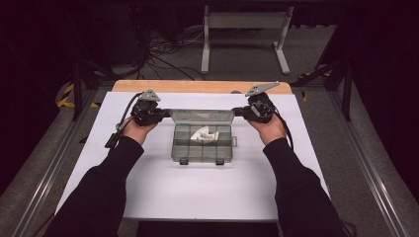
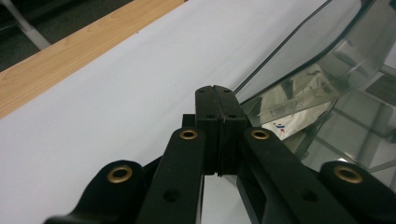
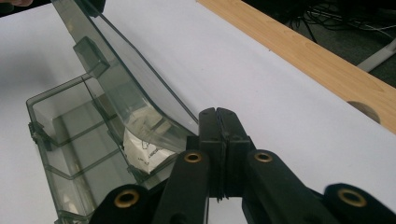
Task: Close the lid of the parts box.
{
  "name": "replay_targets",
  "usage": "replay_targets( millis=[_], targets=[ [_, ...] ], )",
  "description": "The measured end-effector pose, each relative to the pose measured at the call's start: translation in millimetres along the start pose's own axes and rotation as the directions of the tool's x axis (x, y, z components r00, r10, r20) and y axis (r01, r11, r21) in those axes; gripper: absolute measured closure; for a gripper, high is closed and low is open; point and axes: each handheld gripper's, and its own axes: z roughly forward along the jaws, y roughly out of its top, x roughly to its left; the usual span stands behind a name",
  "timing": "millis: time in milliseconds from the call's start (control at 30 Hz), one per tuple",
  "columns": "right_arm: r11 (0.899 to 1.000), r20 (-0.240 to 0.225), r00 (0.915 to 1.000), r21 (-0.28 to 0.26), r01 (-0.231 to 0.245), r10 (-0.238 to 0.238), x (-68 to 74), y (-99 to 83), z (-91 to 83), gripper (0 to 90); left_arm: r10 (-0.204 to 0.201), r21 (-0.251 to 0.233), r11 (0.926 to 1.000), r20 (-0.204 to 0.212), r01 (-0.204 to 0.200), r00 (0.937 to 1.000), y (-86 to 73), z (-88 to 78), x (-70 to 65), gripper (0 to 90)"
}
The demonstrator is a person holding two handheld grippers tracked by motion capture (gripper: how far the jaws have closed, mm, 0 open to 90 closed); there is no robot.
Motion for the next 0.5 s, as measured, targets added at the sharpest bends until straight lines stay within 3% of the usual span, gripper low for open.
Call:
replay_targets(
  millis=[500],
  targets=[
    [1.000, -0.040, 0.9990, 0.020, 0.020, -0.019, 11.7, -1.7, -0.2, 89.6, 0.028, 0.011, 0.9995, 0.042, -0.029, 0.9987, -2.6, -7.8, -7.4, 89.6]
  ],
)
